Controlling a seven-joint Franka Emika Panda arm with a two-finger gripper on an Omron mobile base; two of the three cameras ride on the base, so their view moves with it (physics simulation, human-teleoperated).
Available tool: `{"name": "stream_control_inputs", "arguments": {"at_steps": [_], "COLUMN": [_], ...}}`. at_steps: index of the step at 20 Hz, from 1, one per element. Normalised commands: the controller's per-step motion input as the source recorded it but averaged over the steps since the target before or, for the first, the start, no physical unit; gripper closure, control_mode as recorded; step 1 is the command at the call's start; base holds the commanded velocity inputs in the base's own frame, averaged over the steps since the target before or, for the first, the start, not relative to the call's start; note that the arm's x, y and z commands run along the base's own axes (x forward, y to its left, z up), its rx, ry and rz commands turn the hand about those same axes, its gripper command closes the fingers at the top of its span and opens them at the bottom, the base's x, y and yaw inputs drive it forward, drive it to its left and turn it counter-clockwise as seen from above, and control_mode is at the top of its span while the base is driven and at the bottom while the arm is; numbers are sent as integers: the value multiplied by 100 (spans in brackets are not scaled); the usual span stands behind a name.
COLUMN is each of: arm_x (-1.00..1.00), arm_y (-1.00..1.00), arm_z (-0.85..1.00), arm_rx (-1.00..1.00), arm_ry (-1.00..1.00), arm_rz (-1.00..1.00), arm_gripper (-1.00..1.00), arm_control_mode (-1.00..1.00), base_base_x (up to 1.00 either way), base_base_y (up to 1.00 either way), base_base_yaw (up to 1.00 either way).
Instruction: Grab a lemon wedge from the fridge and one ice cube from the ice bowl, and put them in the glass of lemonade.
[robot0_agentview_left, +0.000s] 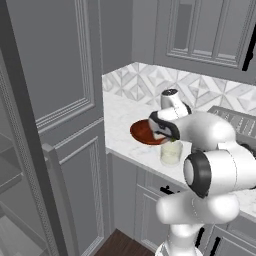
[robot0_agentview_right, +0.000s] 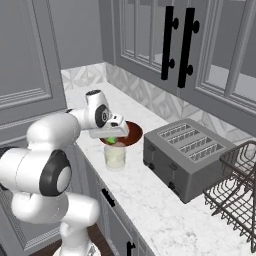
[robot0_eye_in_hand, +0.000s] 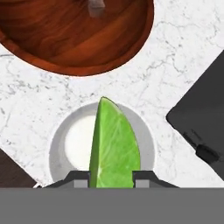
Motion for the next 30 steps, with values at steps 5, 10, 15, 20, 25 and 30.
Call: {"name": "stream_control_inputs", "arguments": {"at_steps": [5, 10, 15, 20, 25, 30], "arm_x": [31, 37, 24, -40, -60, -13], "arm_y": [-13, -8, 0, 0, 0, 0], "arm_z": [-33, -29, -40, -11, -1, -9], "arm_rx": [0, 0, 0, 0, 0, 0], "arm_ry": [4, 1, 0, -4, -17, -14], "arm_rz": [0, 0, 0, 0, 0, -1], "arm_gripper": [100, 100, 100, 100, -100, -100], "arm_control_mode": [-100, -100, -100, -100, -100, -100], "base_base_x": [0, 0, 0, 0, 0, 0], "base_base_y": [0, 0, 0, 0, 0, 0], "base_base_yaw": [0, 0, 0, 0, 0, 0]}}
